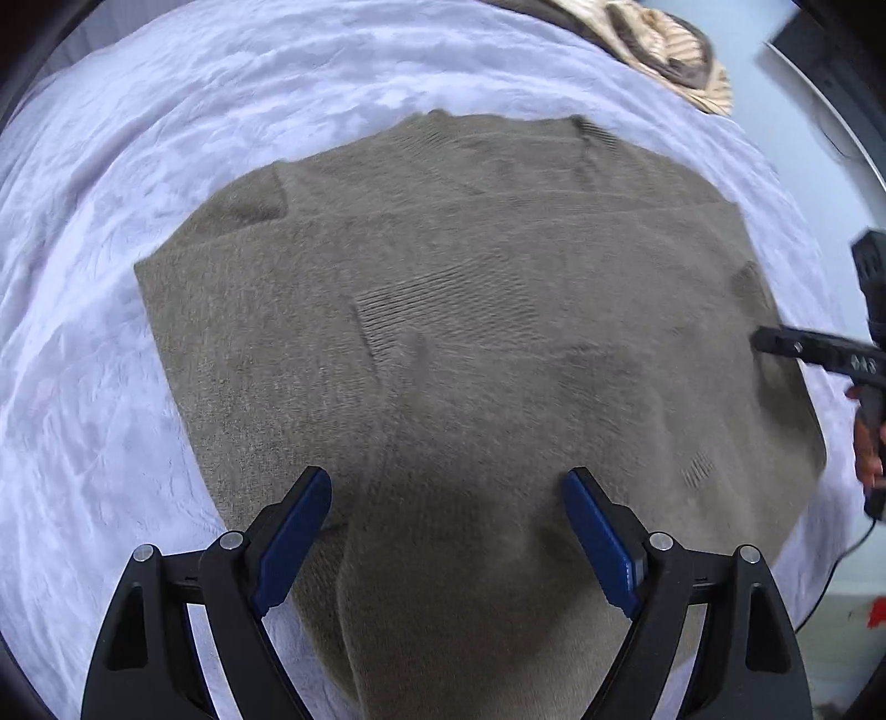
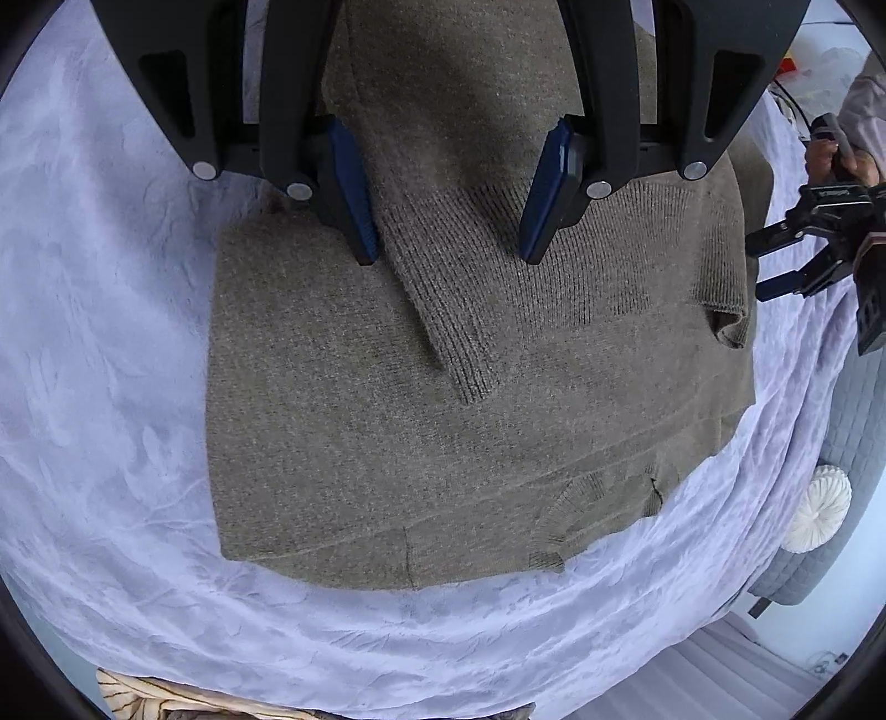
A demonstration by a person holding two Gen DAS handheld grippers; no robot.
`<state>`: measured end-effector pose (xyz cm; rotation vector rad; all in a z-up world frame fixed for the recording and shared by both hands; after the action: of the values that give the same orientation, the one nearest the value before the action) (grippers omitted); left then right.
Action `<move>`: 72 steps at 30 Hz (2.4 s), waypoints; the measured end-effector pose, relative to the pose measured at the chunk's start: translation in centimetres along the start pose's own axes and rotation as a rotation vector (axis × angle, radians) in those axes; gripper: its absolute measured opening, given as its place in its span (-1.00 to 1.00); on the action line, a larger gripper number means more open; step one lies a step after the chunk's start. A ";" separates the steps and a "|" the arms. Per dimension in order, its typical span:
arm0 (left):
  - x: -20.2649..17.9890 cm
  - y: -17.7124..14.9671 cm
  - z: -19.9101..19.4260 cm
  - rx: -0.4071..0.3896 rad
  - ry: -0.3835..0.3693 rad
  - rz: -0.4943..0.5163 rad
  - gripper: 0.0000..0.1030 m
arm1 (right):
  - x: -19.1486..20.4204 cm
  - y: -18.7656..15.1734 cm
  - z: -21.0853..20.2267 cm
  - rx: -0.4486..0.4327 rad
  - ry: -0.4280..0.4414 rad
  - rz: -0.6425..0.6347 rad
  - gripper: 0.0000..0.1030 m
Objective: Fold small clothes
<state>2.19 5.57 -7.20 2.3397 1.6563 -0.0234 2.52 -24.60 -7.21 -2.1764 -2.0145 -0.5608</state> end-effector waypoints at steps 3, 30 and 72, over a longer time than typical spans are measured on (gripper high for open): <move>0.4 0.2 0.4 0.003 -0.019 -0.040 -0.25 | 0.1 0.0 0.3 0.006 -0.018 -0.008 0.08; 5.8 10.4 -4.0 -0.286 0.154 -0.164 -0.84 | 3.7 12.2 -3.0 -0.294 -0.218 -0.168 -0.89; 5.5 -9.1 -1.4 0.021 -0.036 -0.508 0.72 | -3.9 -5.6 -5.0 -0.105 0.106 0.343 0.10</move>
<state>-4.58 13.73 -8.74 1.8565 2.1887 -0.1813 -4.03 -29.35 -4.82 -2.4209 -1.5430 -0.7267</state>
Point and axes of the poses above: each gripper's, at about its wrist camera, not at the fingertips, and z roughly the way its jaws point, x to its left, y to its top, the point moved 7 cm from there along z, roughly the way its jaws point, and after that the axes turned 5 degrees about z, right-handed, at the moved point
